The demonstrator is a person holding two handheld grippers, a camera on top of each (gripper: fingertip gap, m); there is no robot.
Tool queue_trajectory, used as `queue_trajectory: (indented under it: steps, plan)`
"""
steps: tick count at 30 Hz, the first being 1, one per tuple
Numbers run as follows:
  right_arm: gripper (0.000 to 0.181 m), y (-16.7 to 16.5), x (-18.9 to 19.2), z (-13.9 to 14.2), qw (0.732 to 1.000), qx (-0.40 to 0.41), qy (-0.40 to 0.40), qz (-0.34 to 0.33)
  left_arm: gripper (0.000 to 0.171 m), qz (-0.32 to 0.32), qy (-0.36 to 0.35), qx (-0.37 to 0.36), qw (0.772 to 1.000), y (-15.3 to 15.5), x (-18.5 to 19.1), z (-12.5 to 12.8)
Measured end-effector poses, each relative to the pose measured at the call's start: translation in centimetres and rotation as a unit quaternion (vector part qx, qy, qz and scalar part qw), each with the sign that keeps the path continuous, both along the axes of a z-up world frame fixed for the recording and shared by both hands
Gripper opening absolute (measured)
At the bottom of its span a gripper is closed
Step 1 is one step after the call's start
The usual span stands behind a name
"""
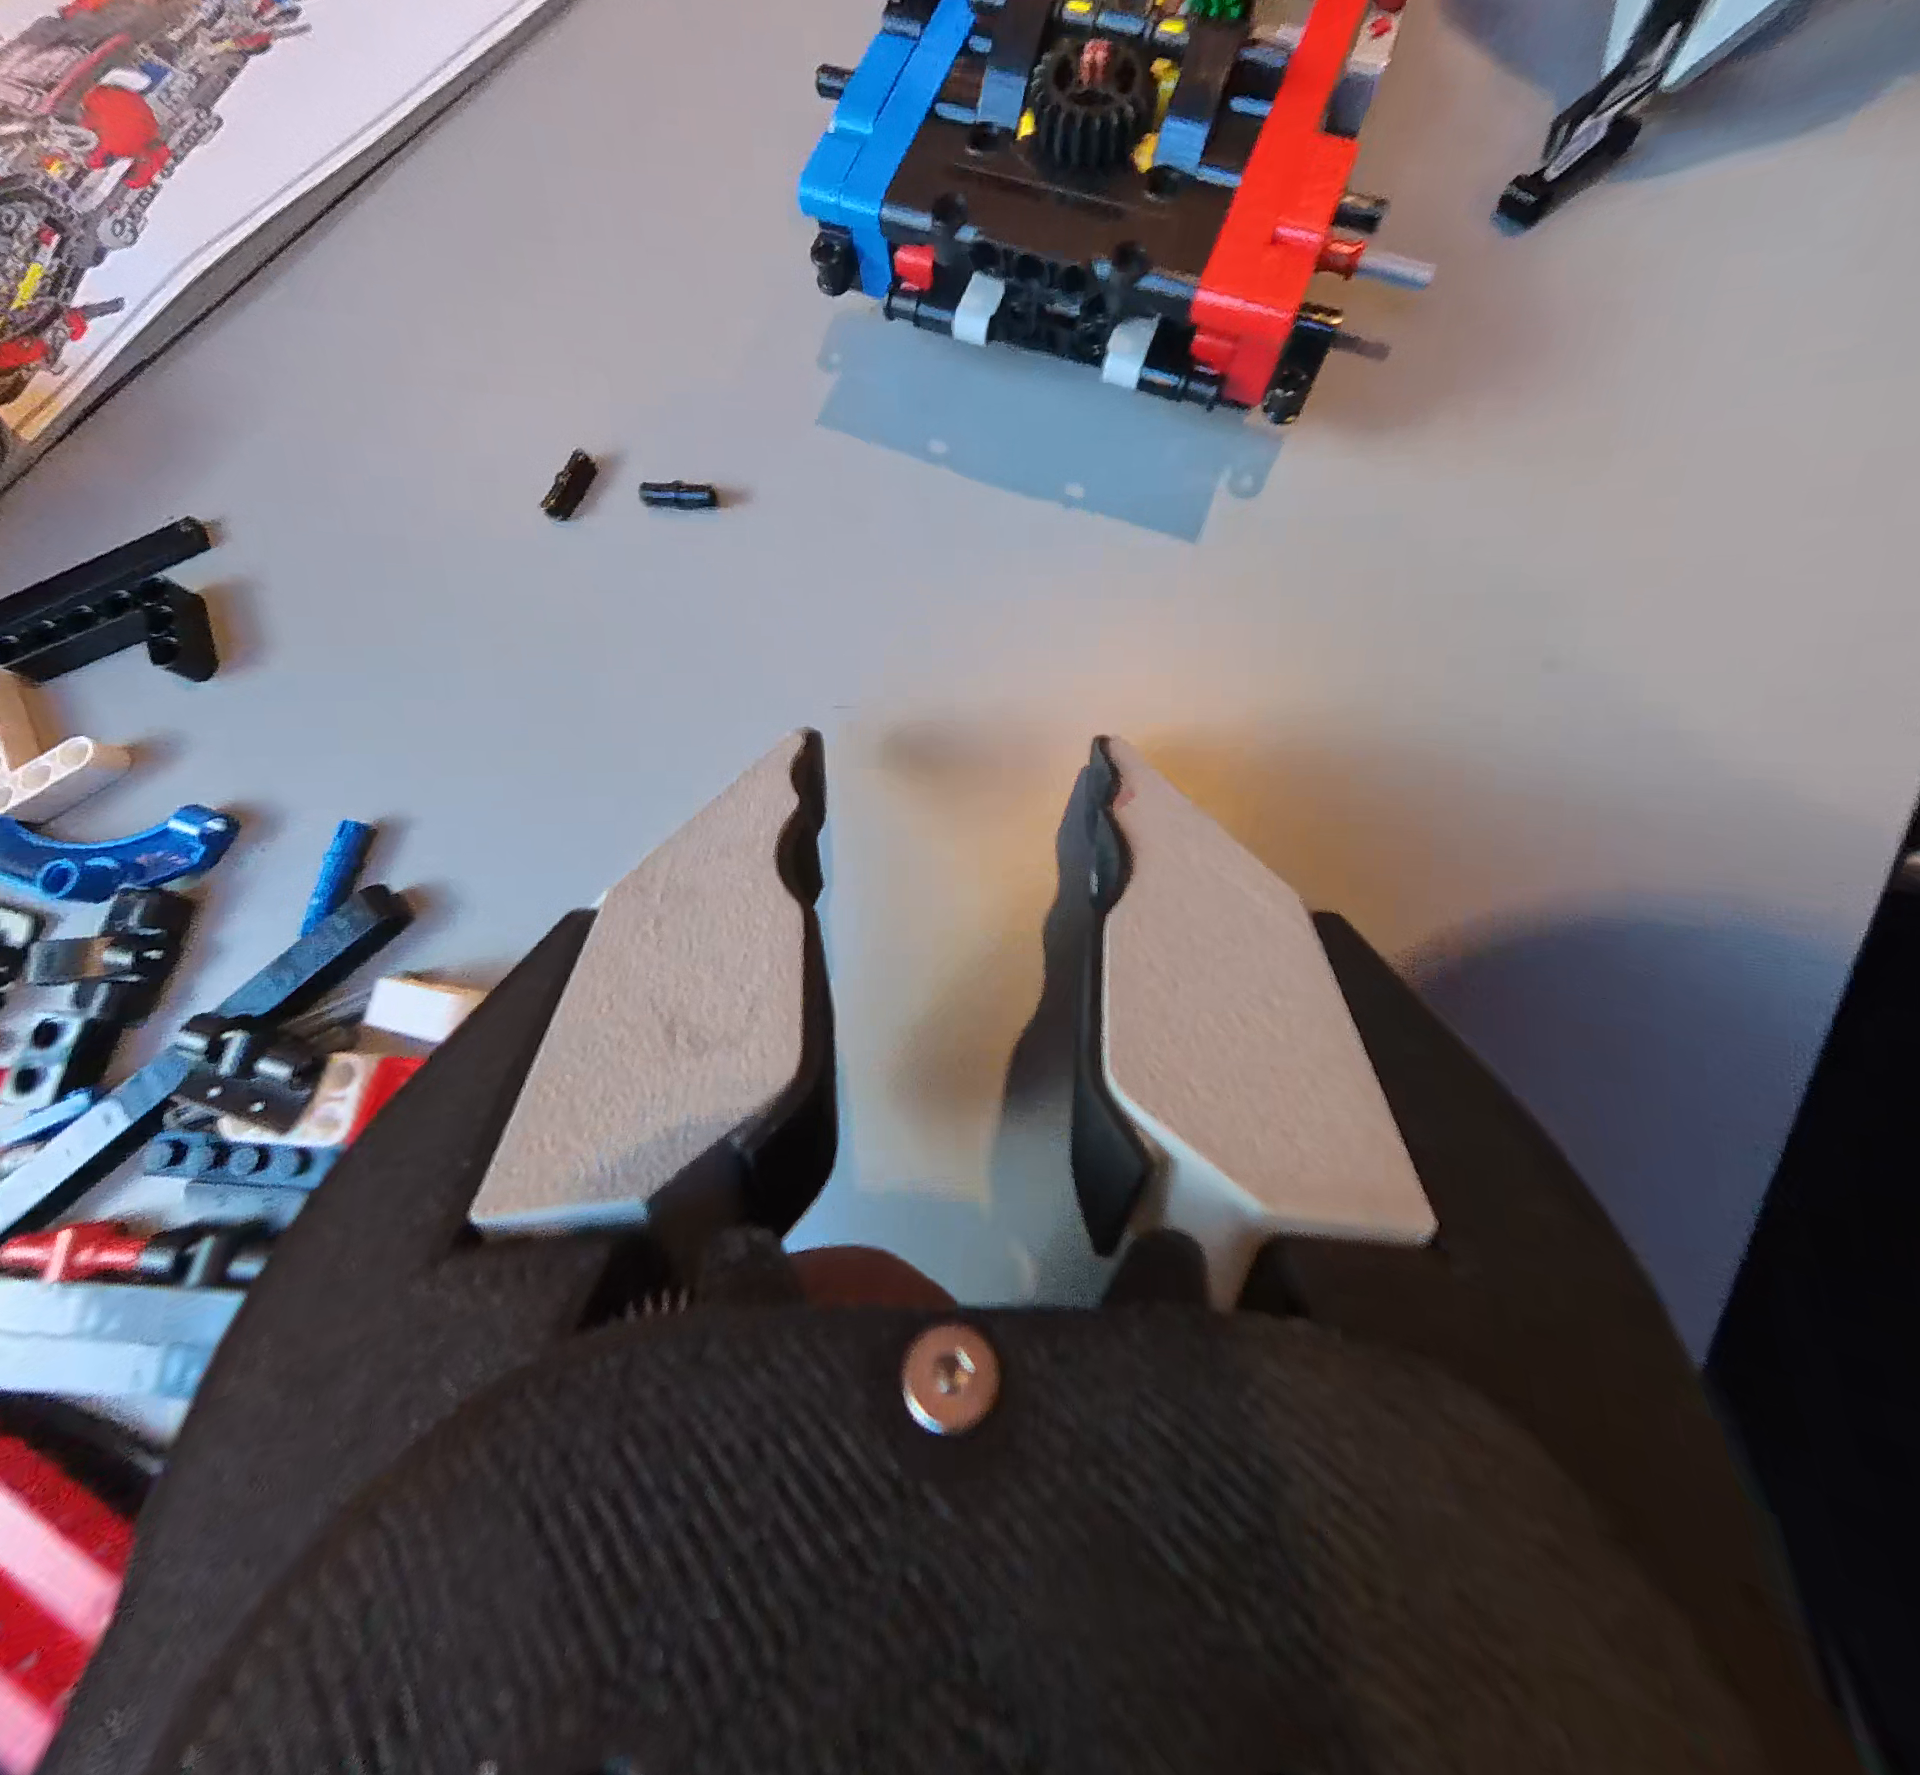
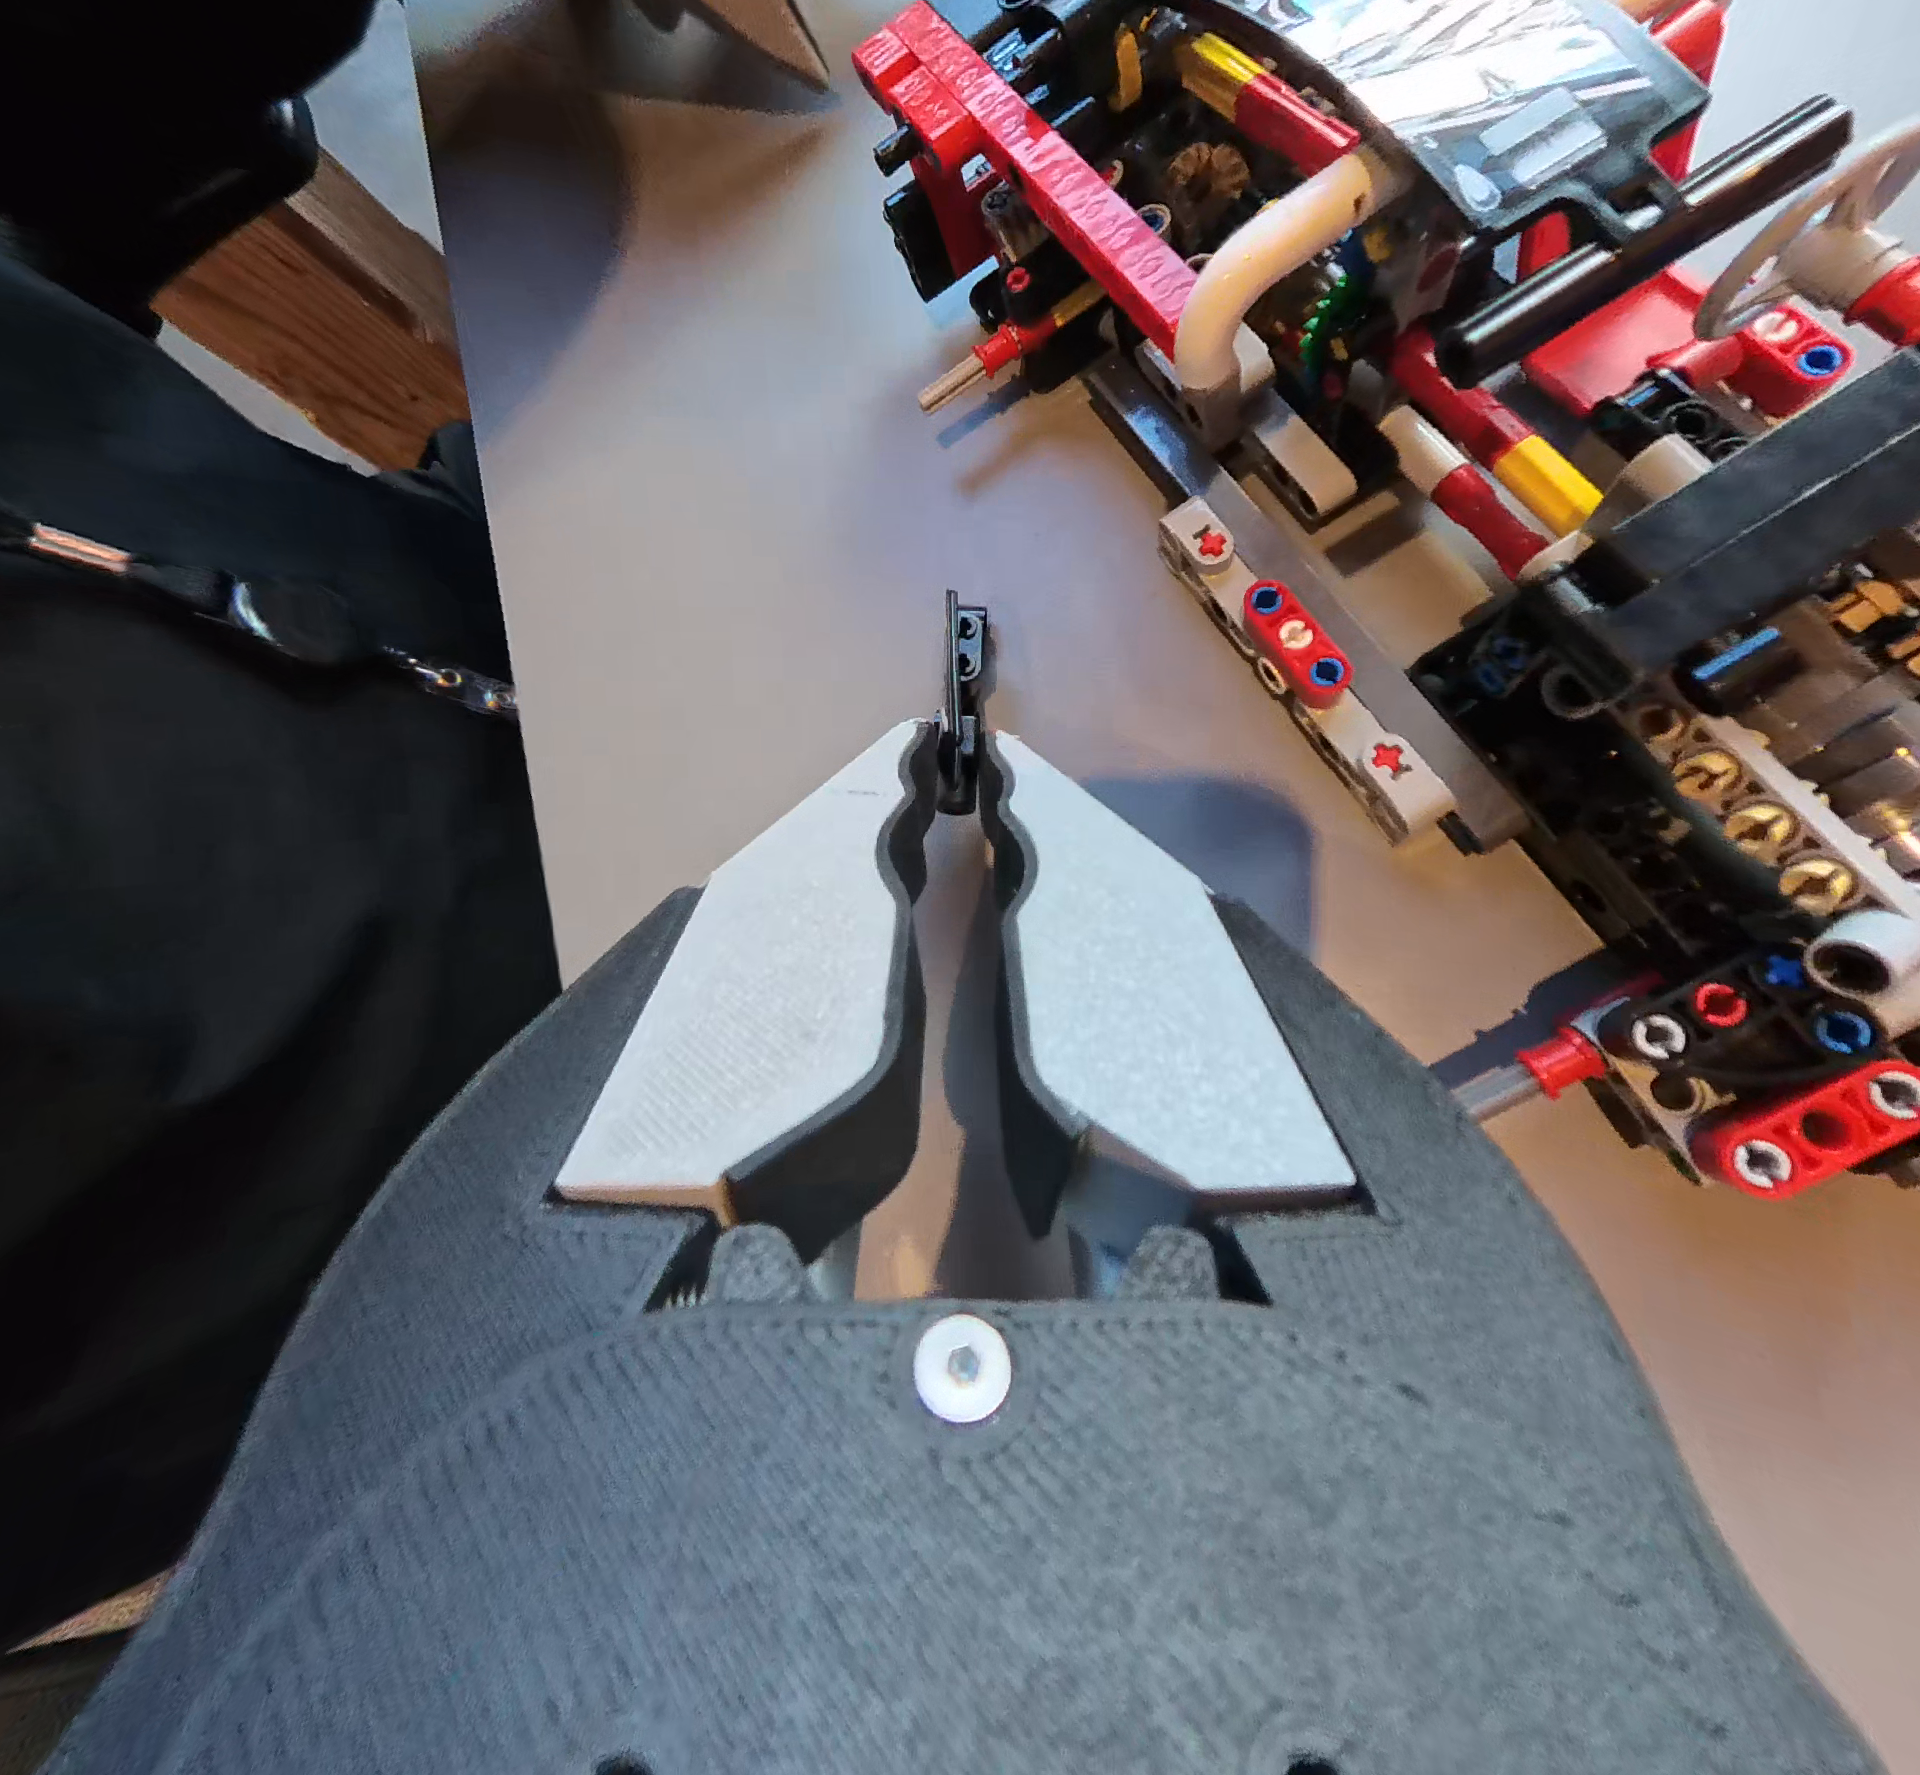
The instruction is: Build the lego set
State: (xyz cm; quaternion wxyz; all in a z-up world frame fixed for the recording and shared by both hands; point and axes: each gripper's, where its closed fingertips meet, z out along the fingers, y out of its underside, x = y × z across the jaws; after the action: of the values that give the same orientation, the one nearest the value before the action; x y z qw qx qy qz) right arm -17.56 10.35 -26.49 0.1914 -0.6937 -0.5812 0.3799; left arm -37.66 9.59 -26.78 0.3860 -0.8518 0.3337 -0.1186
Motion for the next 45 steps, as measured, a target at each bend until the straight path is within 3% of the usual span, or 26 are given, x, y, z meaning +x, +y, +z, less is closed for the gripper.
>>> queue_trajectory:
  steps: [5, 14, 19, 22, 25, 27, 29, 36, 41, 45]
  plan:
    - [0.004, 0.1, 0.1, -0.6, 1.000, -0.003, -0.003, -0.007, 0.046, -0.033, 0.002, 0.034, 0.999, -0.5, 0.9, 0.5]
    - [0.004, 0.6, -0.6, 0.8, 0.999, 0.018, 0.033, -0.016, 0.042, -0.049, 0.005, -0.006, 0.999, -0.7, 1.3, -0.5]
    - [0.005, -0.7, -1.4, 2.1, 0.981, 0.185, 0.036, 0.040, 0.044, -0.083, -0.001, 0.014, 0.996, -1.8, 3.3, 0.2]
    - [0.004, -1.9, -2.1, 1.8, 0.950, 0.299, 0.001, 0.091, 0.042, -0.161, -0.037, 0.001, 0.986, -4.3, 7.5, 1.1]
    - [0.005, -2.5, -2.4, 0.5, 0.906, 0.397, -0.044, 0.142, 0.044, -0.227, -0.030, -0.003, 0.973, -6.1, 11.1, 0.9]
    - [0.006, -2.7, -2.4, -0.2, 0.888, 0.426, -0.057, 0.164, 0.050, -0.249, -0.003, -0.015, 0.968, -6.3, 12.7, 0.0]
    - [0.012, -3.0, -2.3, -0.6, 0.887, 0.426, -0.063, 0.170, 0.054, -0.259, 0.029, -0.010, 0.965, -5.7, 13.8, -0.5]
    - [0.018, -0.3, -0.5, -0.3, 0.907, 0.406, -0.071, 0.084, 0.059, -0.291, 0.020, -0.048, 0.955, -6.2, 16.8, -0.7]
    - [0.007, 2.0, -0.9, -0.6, 0.917, 0.394, -0.059, 0.027, 0.066, -0.308, 0.009, -0.053, 0.950, -7.3, 18.7, -0.8]
    - [0.005, 3.6, -1.3, -0.2, 0.934, 0.354, -0.040, -0.026, 0.066, -0.326, -0.041, -0.058, 0.943, -8.5, 20.8, -0.1]
